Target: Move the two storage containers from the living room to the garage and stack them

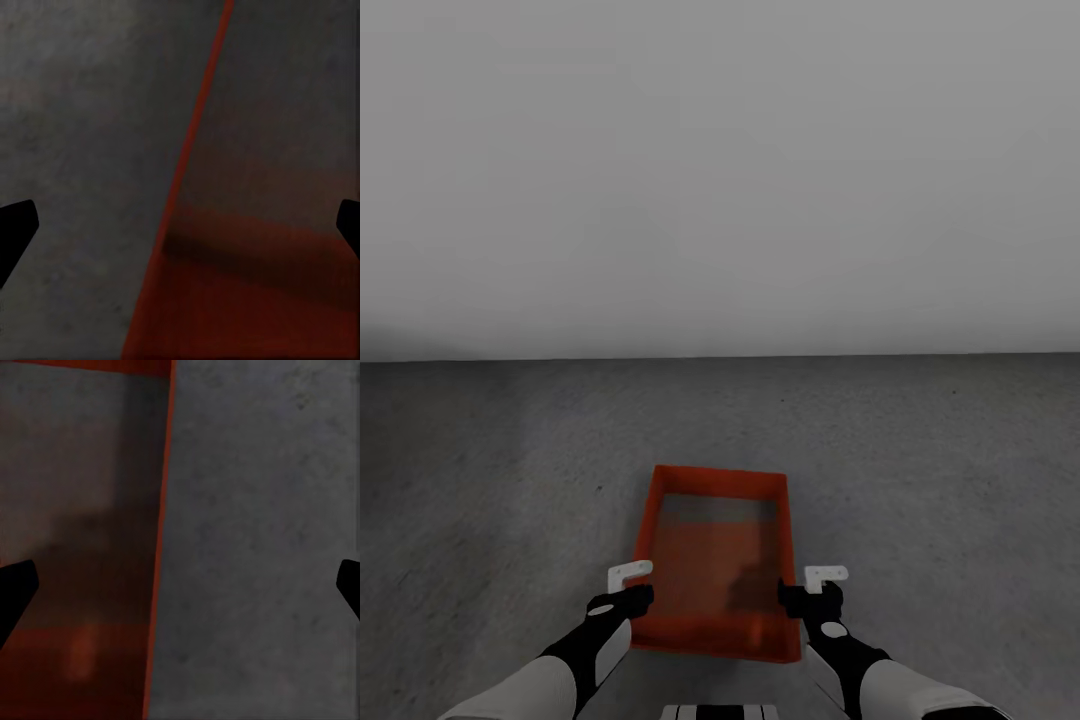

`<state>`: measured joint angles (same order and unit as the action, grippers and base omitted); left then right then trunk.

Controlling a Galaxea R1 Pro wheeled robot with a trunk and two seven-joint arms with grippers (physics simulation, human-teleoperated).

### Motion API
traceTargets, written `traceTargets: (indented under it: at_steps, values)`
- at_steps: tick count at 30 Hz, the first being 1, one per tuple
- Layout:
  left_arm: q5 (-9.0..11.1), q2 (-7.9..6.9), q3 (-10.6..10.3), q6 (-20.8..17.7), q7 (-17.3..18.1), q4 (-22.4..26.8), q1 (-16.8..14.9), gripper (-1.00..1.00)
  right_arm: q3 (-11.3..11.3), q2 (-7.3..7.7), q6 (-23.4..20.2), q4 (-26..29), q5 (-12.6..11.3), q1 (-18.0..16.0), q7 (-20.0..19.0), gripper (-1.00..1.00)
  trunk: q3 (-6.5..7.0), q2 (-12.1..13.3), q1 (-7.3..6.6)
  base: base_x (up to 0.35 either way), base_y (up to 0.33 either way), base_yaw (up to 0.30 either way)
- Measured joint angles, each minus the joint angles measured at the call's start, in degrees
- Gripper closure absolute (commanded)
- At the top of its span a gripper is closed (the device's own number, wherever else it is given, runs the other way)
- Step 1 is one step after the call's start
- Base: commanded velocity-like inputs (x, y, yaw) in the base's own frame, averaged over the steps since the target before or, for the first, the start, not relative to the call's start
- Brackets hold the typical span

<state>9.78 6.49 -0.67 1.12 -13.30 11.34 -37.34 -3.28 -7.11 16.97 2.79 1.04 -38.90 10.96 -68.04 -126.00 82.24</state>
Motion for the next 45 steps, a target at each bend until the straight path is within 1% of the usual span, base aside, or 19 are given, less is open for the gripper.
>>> traceTargets:
  at_steps: [45]
  values:
    - [0.0, 0.0, 0.0, 0.0, 0.0, -0.4, 0.0, -1.0, 0.0, 0.0, 0.0, 0.0, 0.0, 0.0, 0.0, -1.0, 8.08, 18.0, -9.89, 0.0, 0.0, 0.0]
